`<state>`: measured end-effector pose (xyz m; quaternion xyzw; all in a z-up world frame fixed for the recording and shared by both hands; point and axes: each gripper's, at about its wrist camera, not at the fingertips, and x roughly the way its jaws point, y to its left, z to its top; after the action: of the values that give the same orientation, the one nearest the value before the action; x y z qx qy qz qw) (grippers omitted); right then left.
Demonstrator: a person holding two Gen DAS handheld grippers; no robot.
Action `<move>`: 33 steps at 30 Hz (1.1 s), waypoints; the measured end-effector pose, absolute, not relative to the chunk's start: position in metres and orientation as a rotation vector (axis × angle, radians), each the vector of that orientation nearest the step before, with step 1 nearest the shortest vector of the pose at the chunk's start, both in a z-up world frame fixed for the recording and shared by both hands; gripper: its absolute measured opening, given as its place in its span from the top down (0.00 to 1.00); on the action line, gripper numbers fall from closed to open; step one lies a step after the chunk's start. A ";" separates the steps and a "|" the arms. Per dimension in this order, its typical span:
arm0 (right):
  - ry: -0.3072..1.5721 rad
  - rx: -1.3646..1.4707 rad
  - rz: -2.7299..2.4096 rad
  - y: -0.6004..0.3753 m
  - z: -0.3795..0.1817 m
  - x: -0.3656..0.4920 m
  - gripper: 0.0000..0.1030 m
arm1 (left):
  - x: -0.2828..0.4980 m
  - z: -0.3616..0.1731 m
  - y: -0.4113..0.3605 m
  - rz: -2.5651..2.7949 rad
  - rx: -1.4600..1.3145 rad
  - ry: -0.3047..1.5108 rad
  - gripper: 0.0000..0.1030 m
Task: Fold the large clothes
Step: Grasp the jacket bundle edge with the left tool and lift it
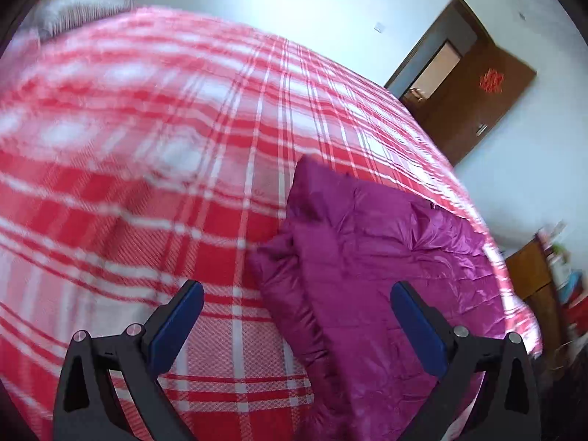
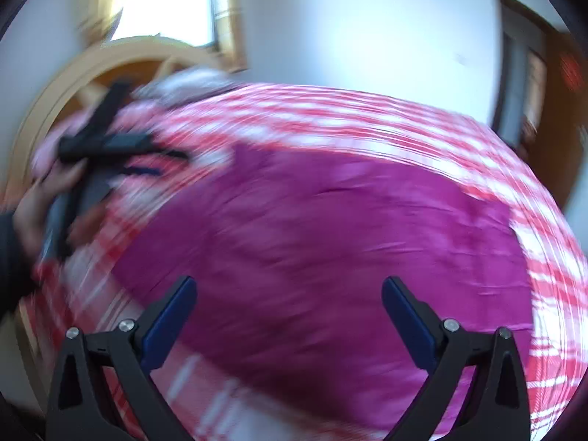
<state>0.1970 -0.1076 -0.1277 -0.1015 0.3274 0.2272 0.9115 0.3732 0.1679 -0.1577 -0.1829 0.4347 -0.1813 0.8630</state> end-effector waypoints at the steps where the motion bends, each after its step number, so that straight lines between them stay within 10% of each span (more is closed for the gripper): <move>1: 0.675 -0.264 0.506 -0.091 -0.136 0.188 0.01 | 0.376 -0.165 0.167 -0.396 -0.402 0.919 0.01; 12: 0.533 -0.620 0.496 -0.019 -0.175 0.174 0.05 | 0.406 -0.185 0.137 -0.560 -0.435 0.948 0.01; 18: 0.517 -0.701 0.481 0.010 -0.184 0.190 0.27 | 0.432 -0.187 0.143 -0.628 -0.465 0.974 0.04; 21: 0.534 -0.699 0.489 0.016 -0.187 0.191 0.55 | 0.432 -0.194 0.142 -0.655 -0.461 1.022 0.66; 25: 0.522 -0.676 0.491 0.017 -0.181 0.187 0.80 | 0.427 -0.196 0.151 -0.674 -0.540 1.033 0.82; 33: 0.506 -0.527 0.621 -0.006 -0.152 0.174 0.87 | 0.383 -0.179 0.197 -0.648 -0.733 0.980 0.88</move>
<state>0.1740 -0.0062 -0.1523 -0.2535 0.2433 0.2987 0.8873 0.3828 0.1966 -0.1786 -0.3380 0.4520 -0.2987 0.7696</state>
